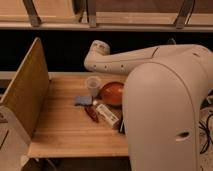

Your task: Pick up the ceramic bowl

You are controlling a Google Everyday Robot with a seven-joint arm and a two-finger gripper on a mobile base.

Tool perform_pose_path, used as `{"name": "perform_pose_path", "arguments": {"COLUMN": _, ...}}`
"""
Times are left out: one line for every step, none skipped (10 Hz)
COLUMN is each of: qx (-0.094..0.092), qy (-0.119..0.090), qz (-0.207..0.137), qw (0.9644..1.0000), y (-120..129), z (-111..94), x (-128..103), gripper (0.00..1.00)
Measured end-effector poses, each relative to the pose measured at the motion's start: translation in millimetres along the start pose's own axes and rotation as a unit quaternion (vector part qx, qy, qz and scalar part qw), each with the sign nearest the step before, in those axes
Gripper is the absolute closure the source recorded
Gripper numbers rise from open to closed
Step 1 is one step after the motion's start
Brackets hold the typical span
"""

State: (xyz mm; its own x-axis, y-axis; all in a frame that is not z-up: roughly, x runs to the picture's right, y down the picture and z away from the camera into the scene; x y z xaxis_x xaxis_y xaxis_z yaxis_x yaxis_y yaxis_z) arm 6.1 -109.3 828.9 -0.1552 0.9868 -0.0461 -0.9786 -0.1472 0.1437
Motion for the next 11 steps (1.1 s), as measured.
{"name": "perform_pose_path", "arguments": {"qx": 0.000, "qy": 0.000, "qz": 0.000, "qw": 1.0000, "y": 0, "z": 0, "x": 0, "gripper": 0.20}}
{"name": "perform_pose_path", "arguments": {"qx": 0.000, "qy": 0.000, "qz": 0.000, "qw": 1.0000, "y": 0, "z": 0, "x": 0, "gripper": 0.20}}
{"name": "perform_pose_path", "arguments": {"qx": 0.000, "qy": 0.000, "qz": 0.000, "qw": 1.0000, "y": 0, "z": 0, "x": 0, "gripper": 0.20}}
{"name": "perform_pose_path", "arguments": {"qx": -0.001, "qy": 0.000, "qz": 0.000, "qw": 1.0000, "y": 0, "z": 0, "x": 0, "gripper": 0.20}}
{"name": "perform_pose_path", "arguments": {"qx": -0.002, "qy": -0.004, "qz": -0.001, "qw": 1.0000, "y": 0, "z": -1, "x": -2, "gripper": 0.20}}
{"name": "perform_pose_path", "arguments": {"qx": -0.002, "qy": -0.015, "qz": -0.003, "qw": 0.9999, "y": -5, "z": -1, "x": -11, "gripper": 0.20}}
{"name": "perform_pose_path", "arguments": {"qx": 0.000, "qy": -0.026, "qz": 0.000, "qw": 0.9997, "y": -15, "z": -3, "x": -21, "gripper": 0.20}}
{"name": "perform_pose_path", "arguments": {"qx": 0.003, "qy": -0.028, "qz": 0.000, "qw": 0.9996, "y": -20, "z": -2, "x": -23, "gripper": 0.20}}
{"name": "perform_pose_path", "arguments": {"qx": 0.001, "qy": -0.028, "qz": 0.000, "qw": 0.9996, "y": -18, "z": -2, "x": -23, "gripper": 0.20}}
{"name": "perform_pose_path", "arguments": {"qx": -0.001, "qy": -0.027, "qz": -0.002, "qw": 0.9996, "y": -15, "z": -2, "x": -22, "gripper": 0.20}}
{"name": "perform_pose_path", "arguments": {"qx": 0.000, "qy": -0.028, "qz": -0.001, "qw": 0.9996, "y": -16, "z": -2, "x": -23, "gripper": 0.20}}
